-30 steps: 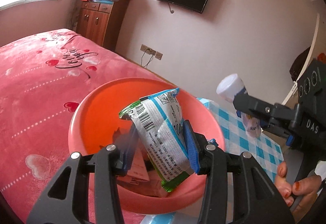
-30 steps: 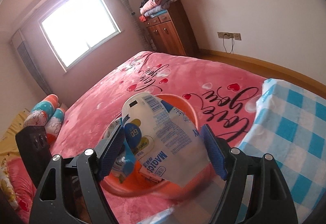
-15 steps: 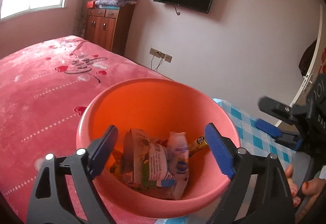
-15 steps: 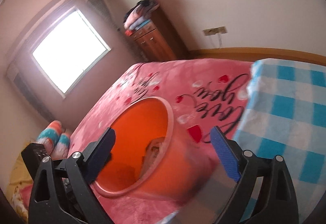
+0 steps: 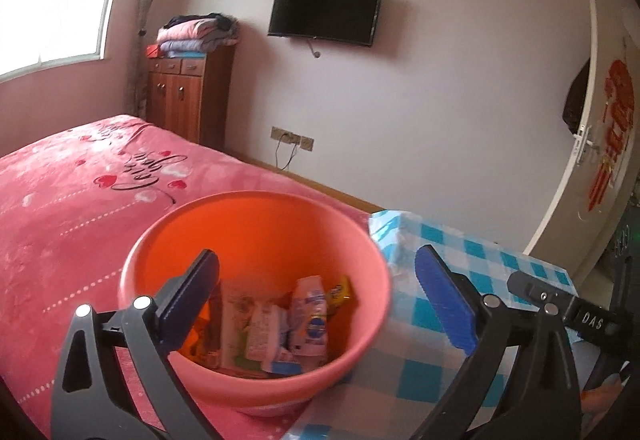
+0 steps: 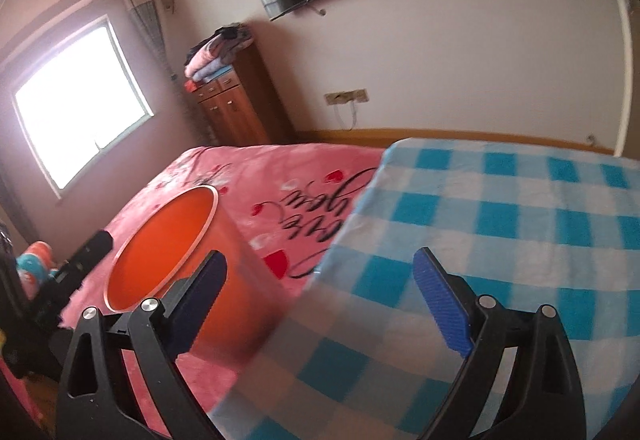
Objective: Collect trash
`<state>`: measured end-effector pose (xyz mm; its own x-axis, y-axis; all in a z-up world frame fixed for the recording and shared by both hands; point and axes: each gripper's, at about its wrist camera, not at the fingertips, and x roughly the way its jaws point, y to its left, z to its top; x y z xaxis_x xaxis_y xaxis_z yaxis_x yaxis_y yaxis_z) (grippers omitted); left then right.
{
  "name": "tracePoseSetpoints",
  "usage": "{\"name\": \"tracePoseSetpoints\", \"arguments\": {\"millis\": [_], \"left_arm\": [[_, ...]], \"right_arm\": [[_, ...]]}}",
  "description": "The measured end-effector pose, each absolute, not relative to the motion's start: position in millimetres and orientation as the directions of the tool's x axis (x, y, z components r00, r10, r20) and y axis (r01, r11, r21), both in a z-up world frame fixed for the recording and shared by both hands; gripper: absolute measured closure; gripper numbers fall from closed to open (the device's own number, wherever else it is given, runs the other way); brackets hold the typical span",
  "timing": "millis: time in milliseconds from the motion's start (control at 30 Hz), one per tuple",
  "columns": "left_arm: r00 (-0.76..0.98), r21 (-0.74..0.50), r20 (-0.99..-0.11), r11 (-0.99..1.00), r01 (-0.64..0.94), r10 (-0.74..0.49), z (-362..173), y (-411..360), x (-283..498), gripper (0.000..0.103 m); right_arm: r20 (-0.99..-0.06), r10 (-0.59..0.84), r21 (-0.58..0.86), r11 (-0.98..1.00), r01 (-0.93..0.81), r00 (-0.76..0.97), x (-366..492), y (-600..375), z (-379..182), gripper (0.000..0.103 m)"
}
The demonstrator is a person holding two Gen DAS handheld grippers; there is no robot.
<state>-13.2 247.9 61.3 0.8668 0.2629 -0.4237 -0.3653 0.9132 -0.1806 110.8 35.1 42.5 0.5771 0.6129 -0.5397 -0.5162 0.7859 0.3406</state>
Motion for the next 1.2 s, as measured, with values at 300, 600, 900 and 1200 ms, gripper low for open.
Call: {"name": "tracePoseSetpoints", "arguments": {"millis": [300, 600, 900, 1200], "left_arm": [[0.892, -0.205, -0.426, 0.944, -0.259, 0.152, 62, 201, -9, 0.004], [0.9, -0.2, -0.431, 0.966, -0.162, 0.062, 61, 156, -6, 0.004], [0.896, -0.191, -0.444, 0.978, -0.079, -0.015, 57, 112, -1, 0.004], [0.879, -0.173, -0.47, 0.985, 0.0, -0.083, 48, 68, 3, 0.004]], "right_arm": [[-0.522, 0.503, 0.251, 0.862, -0.44, 0.688, 89, -18, 45, 0.01], [-0.512, 0.422, 0.226, 0.906, -0.357, 0.748, 71, -68, 45, 0.01], [-0.505, 0.326, 0.2, 0.945, -0.259, 0.799, 57, -114, 40, 0.01], [-0.498, 0.223, 0.155, 0.974, -0.167, 0.838, 41, -153, 33, 0.01]]}}
